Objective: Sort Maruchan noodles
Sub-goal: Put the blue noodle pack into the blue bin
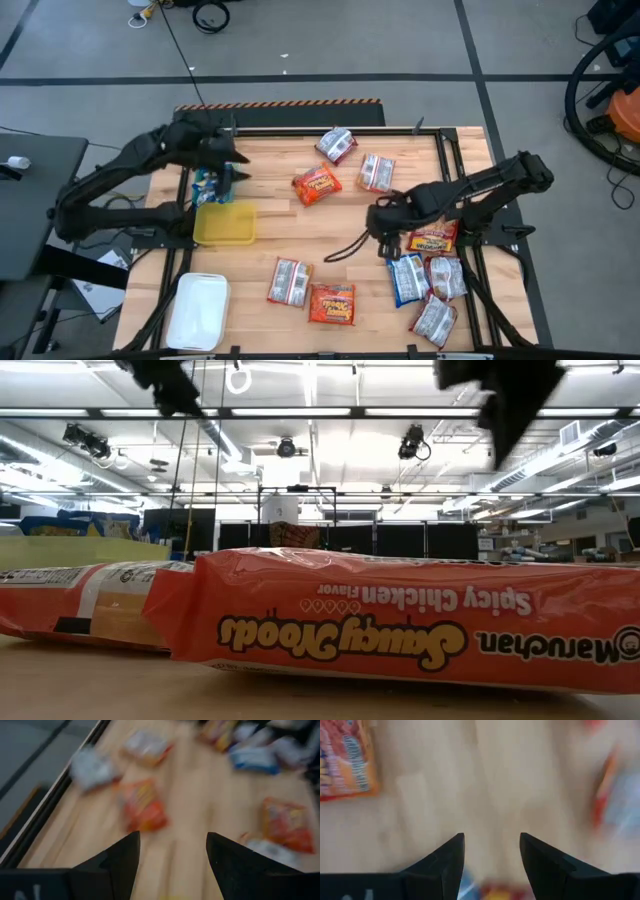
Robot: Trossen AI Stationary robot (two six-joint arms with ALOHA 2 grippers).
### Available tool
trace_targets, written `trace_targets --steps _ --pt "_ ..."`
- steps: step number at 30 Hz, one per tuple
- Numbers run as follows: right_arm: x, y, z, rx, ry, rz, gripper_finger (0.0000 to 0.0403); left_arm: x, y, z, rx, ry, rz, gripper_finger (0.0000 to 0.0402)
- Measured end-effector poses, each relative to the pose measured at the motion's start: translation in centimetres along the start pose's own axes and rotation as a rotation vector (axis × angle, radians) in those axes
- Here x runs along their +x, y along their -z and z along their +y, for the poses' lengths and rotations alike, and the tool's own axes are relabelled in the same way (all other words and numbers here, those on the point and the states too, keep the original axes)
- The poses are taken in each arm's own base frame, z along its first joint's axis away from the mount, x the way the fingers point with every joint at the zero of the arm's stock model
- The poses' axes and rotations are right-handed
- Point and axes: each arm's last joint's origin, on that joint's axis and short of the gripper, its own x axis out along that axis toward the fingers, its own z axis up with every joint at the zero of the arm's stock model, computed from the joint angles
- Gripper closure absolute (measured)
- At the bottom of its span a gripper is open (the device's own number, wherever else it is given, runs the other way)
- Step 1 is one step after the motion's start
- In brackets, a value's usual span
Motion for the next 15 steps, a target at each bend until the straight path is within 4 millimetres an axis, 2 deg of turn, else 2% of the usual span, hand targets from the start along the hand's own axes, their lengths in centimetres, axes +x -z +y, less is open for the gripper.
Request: trace_targets --steps 3,6,10,15 --pt "0.9 2.2 0.7 0.089 -0.008 0.152 0.0202 1.3 0.0 -1.6 0.040 0.081 -0.068 0.0171" --pt "3.3 4.3 1.1 0.065 -0.020 0.248 0.0190 3.2 1.4 -3.2 0.094 0.168 -0.038 0.0171" --pt "6.4 6.2 1.0 -0.039 -0.032 0.268 0.0176 5.9 3.7 -5.1 0.157 0.268 -0.035 0.0171" --pt "9.4 7.4 0.5 -0.116 -0.140 0.265 0.0178 7.6 5.5 -6.9 0.180 0.343 -0.091 0.0171"
